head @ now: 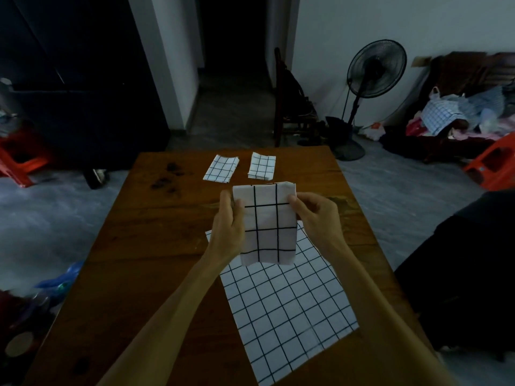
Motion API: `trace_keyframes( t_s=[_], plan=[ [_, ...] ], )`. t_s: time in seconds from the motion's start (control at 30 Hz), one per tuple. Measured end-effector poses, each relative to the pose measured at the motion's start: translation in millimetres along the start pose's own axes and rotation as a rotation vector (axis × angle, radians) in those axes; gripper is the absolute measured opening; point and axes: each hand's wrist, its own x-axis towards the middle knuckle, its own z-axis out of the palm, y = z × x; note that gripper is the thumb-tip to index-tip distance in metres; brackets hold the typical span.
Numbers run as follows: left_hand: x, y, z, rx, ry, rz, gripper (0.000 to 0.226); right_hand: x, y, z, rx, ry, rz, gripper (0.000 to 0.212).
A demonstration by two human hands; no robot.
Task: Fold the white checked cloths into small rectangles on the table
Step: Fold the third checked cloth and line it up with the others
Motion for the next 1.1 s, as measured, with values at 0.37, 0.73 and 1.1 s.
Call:
trace_keyframes(
  t_s=[0.37, 0.73, 1.1],
  plan=[
    [5, 0, -11, 0.265, 0.116, 0.1, 0.04, 5, 6, -5, -0.276, -0.002, -0.084, 0.007],
    [26, 24, -8, 0.381, -0.252, 0.251, 0.009, 1, -3, 9, -0.556, -0.215, -0.303, 0.013],
    [36, 15, -33, 0.351, -0.047, 0.186, 0.014, -11, 44, -26, -0.703, -0.27, -0.107, 0.015]
  ],
)
